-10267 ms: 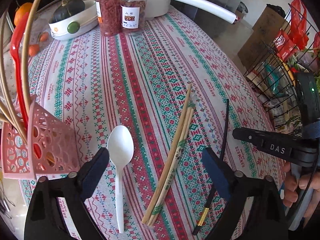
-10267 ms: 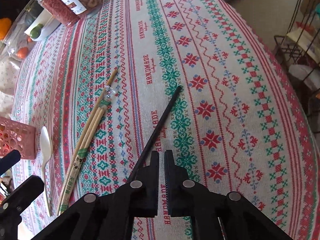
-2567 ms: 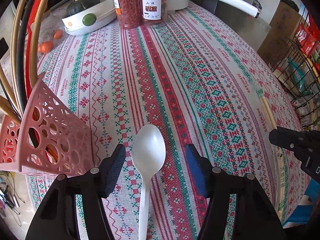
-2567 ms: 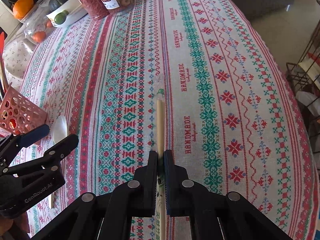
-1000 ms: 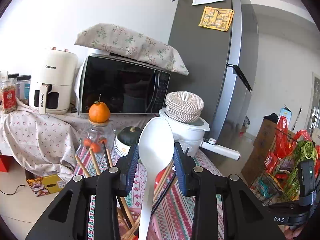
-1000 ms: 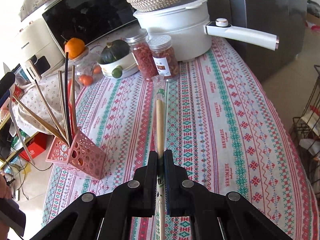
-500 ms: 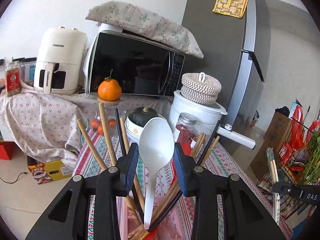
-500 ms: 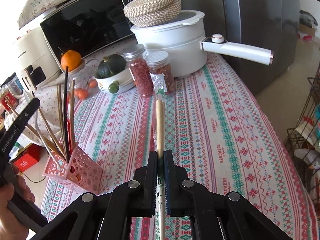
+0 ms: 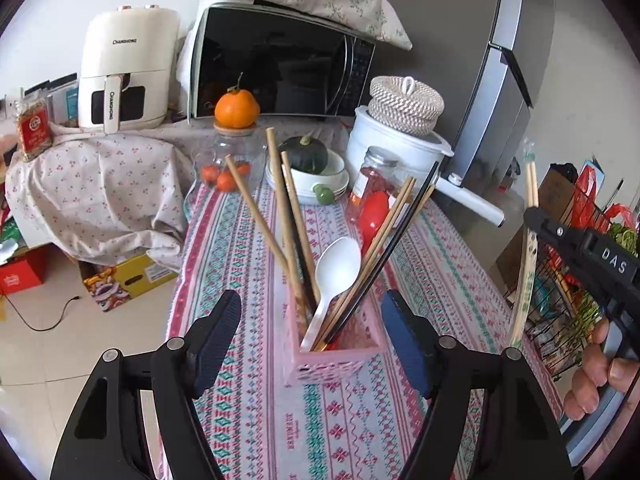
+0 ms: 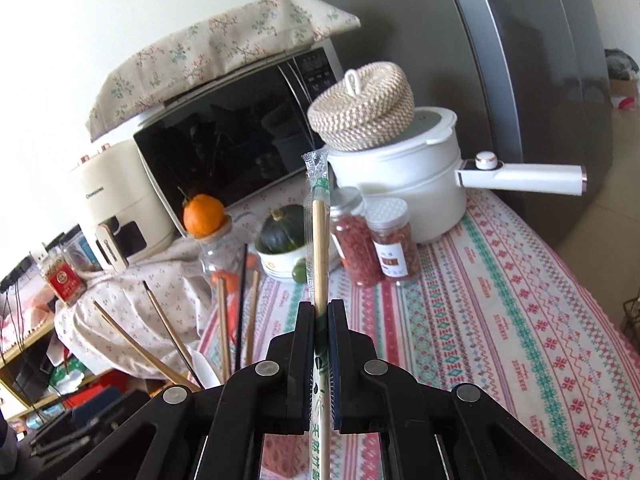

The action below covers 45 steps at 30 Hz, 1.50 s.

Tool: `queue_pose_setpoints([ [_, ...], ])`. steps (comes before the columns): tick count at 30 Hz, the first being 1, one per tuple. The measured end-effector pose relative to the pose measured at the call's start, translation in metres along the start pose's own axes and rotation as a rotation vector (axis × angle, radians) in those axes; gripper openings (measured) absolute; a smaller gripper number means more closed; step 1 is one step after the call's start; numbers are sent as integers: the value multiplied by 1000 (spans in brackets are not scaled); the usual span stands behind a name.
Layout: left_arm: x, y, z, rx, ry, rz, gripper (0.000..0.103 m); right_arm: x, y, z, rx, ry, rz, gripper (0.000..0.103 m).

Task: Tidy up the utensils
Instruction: 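Lower the white spoon into the basket with the left tool while the right tool carries the wrapped chopstick, then lower the wrapped chopstick into the pink basket and open the right tool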

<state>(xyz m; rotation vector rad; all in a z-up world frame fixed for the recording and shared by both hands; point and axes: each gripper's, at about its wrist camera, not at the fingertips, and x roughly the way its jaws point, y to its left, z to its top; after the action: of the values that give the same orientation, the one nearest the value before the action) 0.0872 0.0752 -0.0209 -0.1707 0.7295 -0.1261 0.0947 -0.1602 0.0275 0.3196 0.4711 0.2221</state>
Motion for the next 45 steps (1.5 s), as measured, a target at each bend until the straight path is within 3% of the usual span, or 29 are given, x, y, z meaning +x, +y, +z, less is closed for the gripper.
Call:
queue_pose_setpoints([
  [4,2,23,-9,-20,113,18,80,7,21,-1,36,-61,1,4],
  [8,1,50,-16,-47,168,33,80,18,48,-3,41,-122,-19,4],
  [15,-6,81,-18,-92,198,24,80,49,89,-20,-8,-184,-118,4],
  [23,-4,89,-17,-109,213,8,80,71,97,-29,-59,-256,-260,4],
  [27,-5,87,-15,-110,212,-1,80,75,96,-30,-45,-280,-283,5],
  [31,-3,82,-14,-102,213,1,80,79,93,-38,-13,-221,-235,8],
  [33,-4,79,-13,-107,211,-9,80,74,88,-40,30,-198,-204,17],
  [35,-6,76,-13,-117,206,-19,80,62,80,-37,80,-192,-162,41],
  [39,-8,67,-14,-98,198,0,84,32,59,-25,161,-157,-89,48],
  [45,-15,41,-20,-83,182,26,97,-6,20,-11,195,-52,-111,73],
])
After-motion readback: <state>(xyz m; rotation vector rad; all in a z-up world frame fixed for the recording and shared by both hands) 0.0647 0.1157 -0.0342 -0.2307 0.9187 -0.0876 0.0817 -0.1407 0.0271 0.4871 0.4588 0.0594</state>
